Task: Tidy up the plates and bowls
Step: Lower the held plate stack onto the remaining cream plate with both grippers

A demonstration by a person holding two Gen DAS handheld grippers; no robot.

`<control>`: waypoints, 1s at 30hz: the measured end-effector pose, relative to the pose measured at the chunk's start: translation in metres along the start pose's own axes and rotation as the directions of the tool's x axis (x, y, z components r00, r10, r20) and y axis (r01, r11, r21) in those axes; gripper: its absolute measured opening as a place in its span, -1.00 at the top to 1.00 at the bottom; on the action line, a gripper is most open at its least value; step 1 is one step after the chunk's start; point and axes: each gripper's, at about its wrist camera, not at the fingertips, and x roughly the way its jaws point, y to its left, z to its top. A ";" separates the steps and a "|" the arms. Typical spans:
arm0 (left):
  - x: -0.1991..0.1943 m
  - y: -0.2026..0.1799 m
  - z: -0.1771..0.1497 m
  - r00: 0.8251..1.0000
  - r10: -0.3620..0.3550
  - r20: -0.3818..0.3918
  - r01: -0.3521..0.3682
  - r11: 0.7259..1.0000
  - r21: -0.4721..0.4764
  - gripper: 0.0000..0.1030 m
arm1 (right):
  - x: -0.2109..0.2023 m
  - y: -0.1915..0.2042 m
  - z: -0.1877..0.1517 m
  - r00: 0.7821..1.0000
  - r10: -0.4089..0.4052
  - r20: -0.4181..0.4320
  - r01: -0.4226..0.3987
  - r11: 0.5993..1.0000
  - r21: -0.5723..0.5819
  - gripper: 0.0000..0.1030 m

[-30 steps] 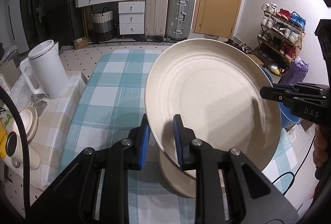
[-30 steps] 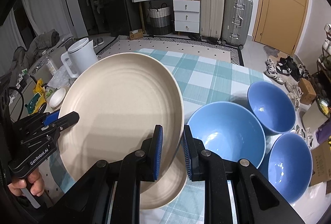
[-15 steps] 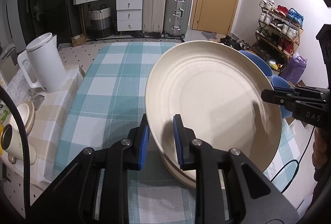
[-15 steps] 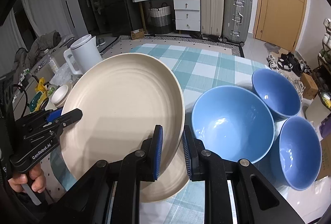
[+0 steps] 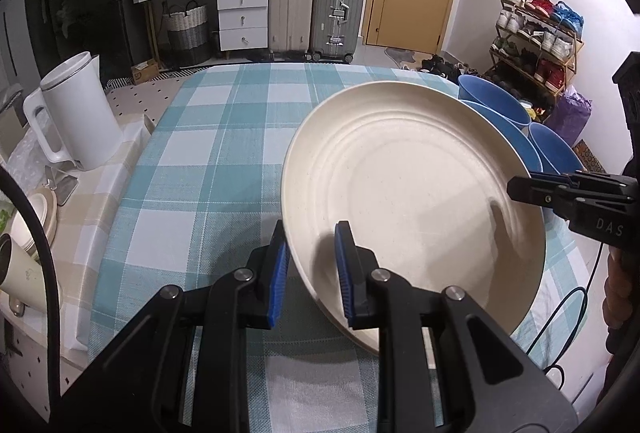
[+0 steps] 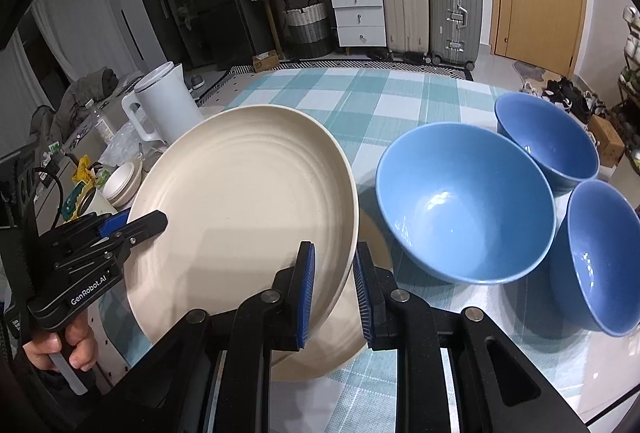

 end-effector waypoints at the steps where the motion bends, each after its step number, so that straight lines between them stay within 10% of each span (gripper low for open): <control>1: 0.002 0.000 0.000 1.000 0.002 -0.003 -0.002 1.000 0.002 0.65 | 0.001 0.000 -0.002 1.000 -0.002 0.000 0.002 1.000 0.000 0.60; 30: 0.071 -0.003 -0.012 0.997 0.012 -0.077 -0.007 0.999 0.053 0.63 | 0.037 -0.012 -0.035 0.999 -0.020 -0.040 0.022 0.998 0.054 0.59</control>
